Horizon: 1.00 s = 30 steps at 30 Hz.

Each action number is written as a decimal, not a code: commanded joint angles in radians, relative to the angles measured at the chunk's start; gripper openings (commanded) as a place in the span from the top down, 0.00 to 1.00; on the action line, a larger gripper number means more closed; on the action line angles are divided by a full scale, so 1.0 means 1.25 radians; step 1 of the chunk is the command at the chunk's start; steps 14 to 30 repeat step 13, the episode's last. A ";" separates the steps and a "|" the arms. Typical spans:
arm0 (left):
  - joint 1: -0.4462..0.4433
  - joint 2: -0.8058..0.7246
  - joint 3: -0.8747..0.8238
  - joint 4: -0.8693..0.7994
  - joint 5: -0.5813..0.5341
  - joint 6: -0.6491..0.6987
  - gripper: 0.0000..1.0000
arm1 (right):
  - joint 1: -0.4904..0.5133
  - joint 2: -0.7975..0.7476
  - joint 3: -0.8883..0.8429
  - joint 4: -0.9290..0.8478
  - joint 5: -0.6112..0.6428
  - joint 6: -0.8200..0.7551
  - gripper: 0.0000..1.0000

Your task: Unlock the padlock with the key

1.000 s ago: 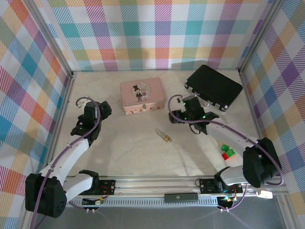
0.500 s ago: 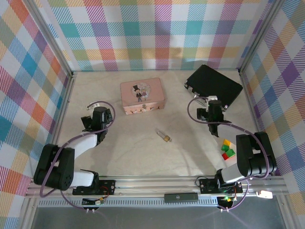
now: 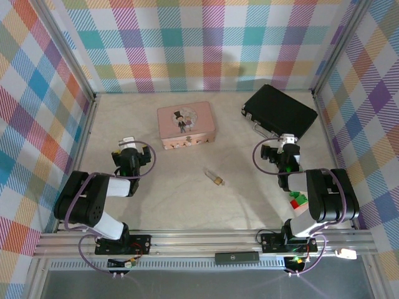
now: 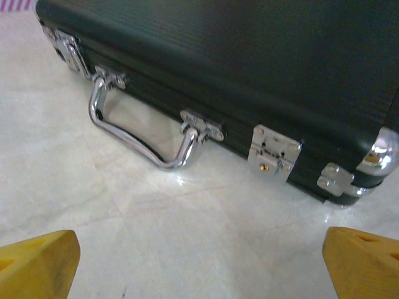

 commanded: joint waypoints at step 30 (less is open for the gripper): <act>0.009 0.022 0.030 0.022 0.037 0.017 0.00 | -0.002 -0.003 0.001 0.060 -0.016 0.008 0.01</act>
